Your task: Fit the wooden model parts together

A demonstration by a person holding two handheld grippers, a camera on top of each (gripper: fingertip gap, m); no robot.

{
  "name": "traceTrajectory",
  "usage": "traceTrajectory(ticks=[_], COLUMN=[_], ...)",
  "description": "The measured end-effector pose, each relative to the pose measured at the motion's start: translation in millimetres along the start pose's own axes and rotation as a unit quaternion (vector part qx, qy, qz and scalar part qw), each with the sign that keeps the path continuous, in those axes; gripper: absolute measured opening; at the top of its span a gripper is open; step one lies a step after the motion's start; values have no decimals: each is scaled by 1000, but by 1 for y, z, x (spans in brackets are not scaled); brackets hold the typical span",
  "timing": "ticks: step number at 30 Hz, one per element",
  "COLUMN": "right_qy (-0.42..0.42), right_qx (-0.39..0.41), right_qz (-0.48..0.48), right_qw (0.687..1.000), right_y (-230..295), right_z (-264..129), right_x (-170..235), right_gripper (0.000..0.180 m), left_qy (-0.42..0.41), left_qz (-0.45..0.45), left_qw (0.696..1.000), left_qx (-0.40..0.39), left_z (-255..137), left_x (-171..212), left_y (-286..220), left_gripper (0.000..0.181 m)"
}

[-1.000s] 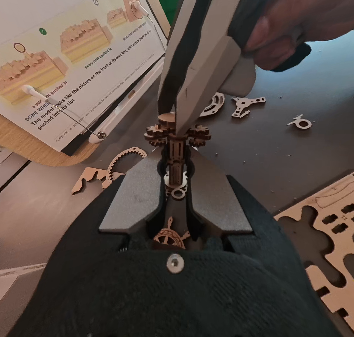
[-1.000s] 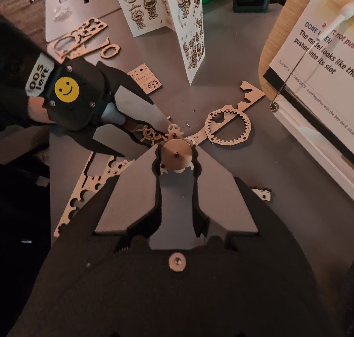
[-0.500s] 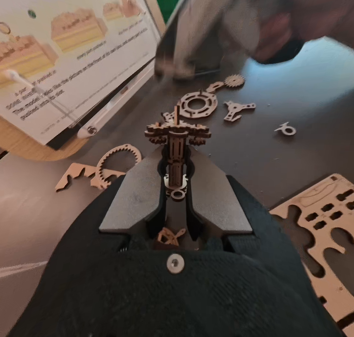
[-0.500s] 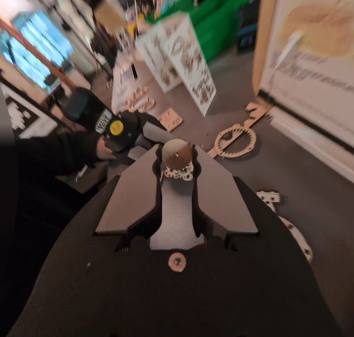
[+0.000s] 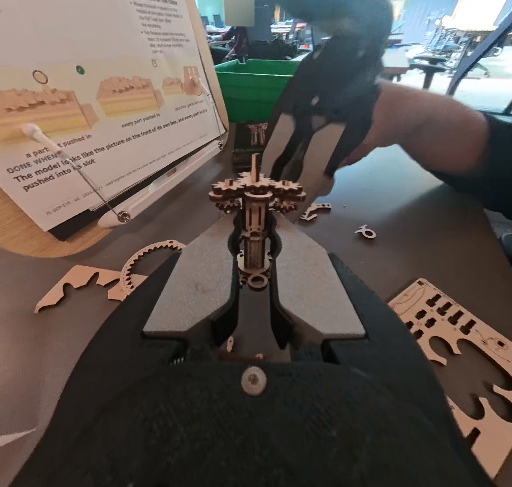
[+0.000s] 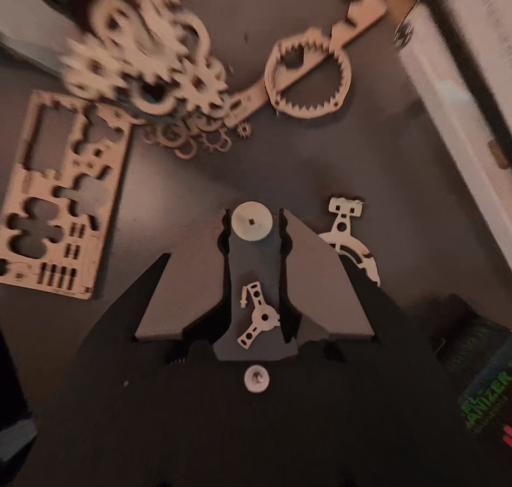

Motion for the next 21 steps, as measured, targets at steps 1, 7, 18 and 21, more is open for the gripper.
traceTrajectory(ticks=[1,7,18,21], right_qy=[22,-110,-210,-193], right_qx=[17,-13,-113,-121], right_qz=[-7,-9,-49,-53], right_qw=[1000,994,970,972], right_y=[-4,8,58,63], right_z=[6,-39,-63,-55], right_x=[5,-34,-68,-66], right_gripper=[34,33,18,7], left_qy=[-4,-21,-33,-31], left_qz=[5,19,33,34], left_qw=[1000,999,998,998], left_qx=[7,25,32,33], left_z=[0,1,5,6], left_x=[-1,-7,-12,-12], left_y=[-2,-12,-19,-20], left_gripper=[15,15,15,15])
Point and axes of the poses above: each gripper's, where its closed fingertips meet, z out along the fingers, x out of its underside, y = z × x across the jaws, the point moved 1 cm from there along -z, back along the fingers, and after that the axes turned 13 degrees about z, right-handed, at the moved point
